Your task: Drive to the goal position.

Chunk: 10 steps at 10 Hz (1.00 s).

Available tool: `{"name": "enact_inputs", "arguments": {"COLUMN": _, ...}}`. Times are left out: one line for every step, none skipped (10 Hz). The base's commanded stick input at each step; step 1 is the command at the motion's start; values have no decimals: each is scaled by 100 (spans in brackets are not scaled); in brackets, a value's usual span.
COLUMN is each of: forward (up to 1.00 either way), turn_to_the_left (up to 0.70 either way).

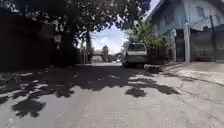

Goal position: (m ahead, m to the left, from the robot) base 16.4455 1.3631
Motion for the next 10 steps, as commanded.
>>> {"name": "enact_inputs", "arguments": {"forward": 100, "turn_to_the_left": 0}}
{"name": "enact_inputs", "arguments": {"forward": 100, "turn_to_the_left": 0}}
{"name": "enact_inputs", "arguments": {"forward": 100, "turn_to_the_left": 0}}
{"name": "enact_inputs", "arguments": {"forward": 100, "turn_to_the_left": 0}}
{"name": "enact_inputs", "arguments": {"forward": 100, "turn_to_the_left": 0}}
{"name": "enact_inputs", "arguments": {"forward": 100, "turn_to_the_left": 0}}
{"name": "enact_inputs", "arguments": {"forward": 100, "turn_to_the_left": 0}}
{"name": "enact_inputs", "arguments": {"forward": 100, "turn_to_the_left": 0}}
{"name": "enact_inputs", "arguments": {"forward": 100, "turn_to_the_left": 0}}
{"name": "enact_inputs", "arguments": {"forward": 100, "turn_to_the_left": 0}}
